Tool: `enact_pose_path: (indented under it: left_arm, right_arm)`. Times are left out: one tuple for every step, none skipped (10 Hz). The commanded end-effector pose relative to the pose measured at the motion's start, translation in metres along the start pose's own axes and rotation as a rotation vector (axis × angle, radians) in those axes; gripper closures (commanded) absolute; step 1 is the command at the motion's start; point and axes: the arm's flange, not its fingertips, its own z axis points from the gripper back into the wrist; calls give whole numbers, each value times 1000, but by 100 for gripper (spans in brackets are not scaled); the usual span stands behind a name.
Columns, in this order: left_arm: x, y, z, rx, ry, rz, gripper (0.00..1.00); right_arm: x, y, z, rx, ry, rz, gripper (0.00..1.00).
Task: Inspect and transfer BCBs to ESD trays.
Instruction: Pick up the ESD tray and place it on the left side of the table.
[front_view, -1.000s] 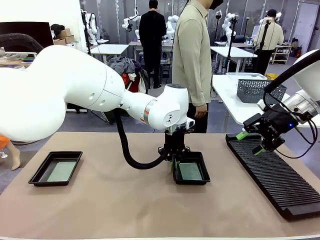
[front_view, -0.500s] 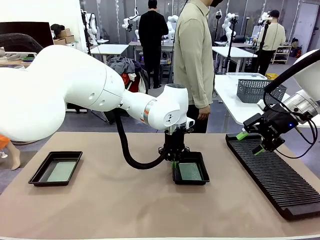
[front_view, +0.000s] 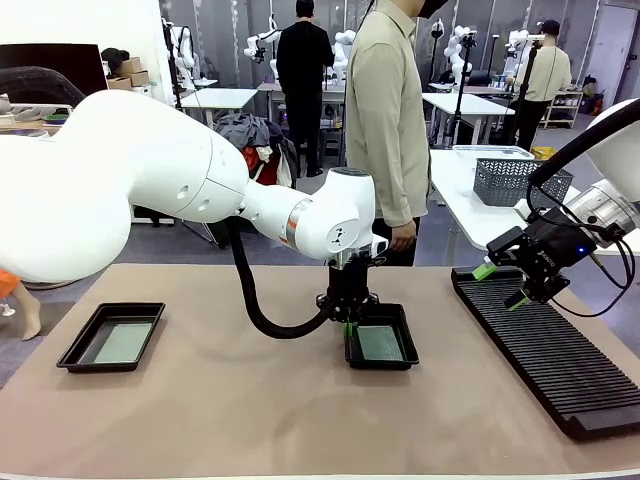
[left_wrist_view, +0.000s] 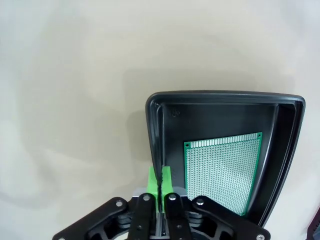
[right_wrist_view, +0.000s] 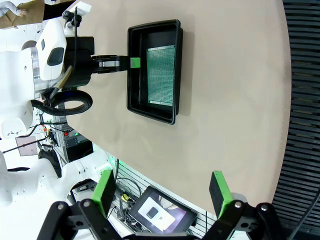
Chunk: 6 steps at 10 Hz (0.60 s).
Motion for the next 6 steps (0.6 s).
enact_pose_path:
  left_arm:
    - [0, 0, 0, 3, -2, -2, 100]
    - [0, 0, 0, 3, -2, -2, 100]
    - [0, 0, 0, 3, -2, -2, 100]
    - [0, 0, 0, 0, 0, -1, 97]
    - [0, 8, 3, -29, -7, -3, 97]
    - [0, 15, 5, -59, -9, -11, 97]
  right_arm:
    - [-1, 1, 1, -12, 2, -21, 0]
    - [-1, 1, 1, -12, 2, -21, 0]
    - [-1, 1, 1, -12, 2, -21, 0]
    - [-1, 1, 1, -12, 2, -21, 0]
    - [-1, 1, 1, -12, 2, -21, 0]
    - [-1, 1, 1, -12, 2, -21, 0]
